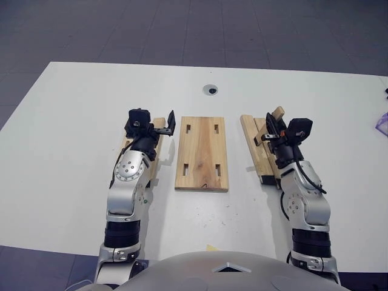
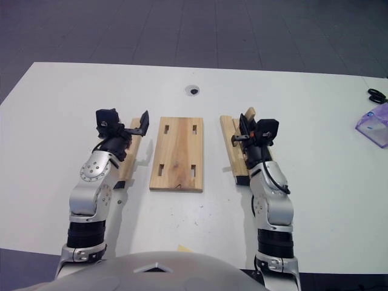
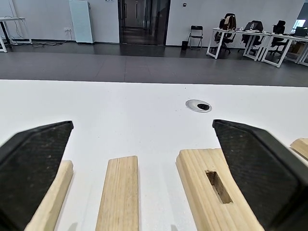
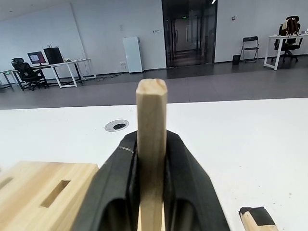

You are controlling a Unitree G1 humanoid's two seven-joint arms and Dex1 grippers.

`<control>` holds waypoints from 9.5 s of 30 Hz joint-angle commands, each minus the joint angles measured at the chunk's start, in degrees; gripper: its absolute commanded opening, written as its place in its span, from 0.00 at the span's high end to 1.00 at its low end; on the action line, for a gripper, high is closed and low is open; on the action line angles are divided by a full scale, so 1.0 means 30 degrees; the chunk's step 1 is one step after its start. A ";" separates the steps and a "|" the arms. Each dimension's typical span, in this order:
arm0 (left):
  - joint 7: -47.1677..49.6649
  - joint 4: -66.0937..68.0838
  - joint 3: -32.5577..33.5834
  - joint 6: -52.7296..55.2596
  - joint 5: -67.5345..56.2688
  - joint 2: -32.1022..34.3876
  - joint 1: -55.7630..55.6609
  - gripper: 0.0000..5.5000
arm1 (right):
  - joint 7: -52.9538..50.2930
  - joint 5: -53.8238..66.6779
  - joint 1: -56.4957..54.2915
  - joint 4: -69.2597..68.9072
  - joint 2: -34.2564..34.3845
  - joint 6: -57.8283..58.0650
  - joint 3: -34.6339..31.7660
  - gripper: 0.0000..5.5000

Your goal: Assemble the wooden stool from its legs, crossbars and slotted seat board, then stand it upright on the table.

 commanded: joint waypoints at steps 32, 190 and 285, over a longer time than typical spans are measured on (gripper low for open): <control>-0.0761 0.2039 0.0981 -0.1494 0.0432 0.1105 -0.1852 0.02 | -0.0011 -0.0642 -0.5818 0.3252 -0.1310 0.0171 -0.0418 0.58; -0.3950 0.5721 0.9163 0.5435 -1.0060 0.4702 -1.0938 0.02 | 0.6271 1.4774 -0.7263 -0.1202 -0.2316 1.4940 -0.6670 0.83; -0.1999 -0.0827 1.0078 1.2737 -2.1208 0.9271 -0.3249 0.81 | 0.3750 -0.5149 -0.0708 -0.0074 -0.3932 0.4225 1.0928 0.02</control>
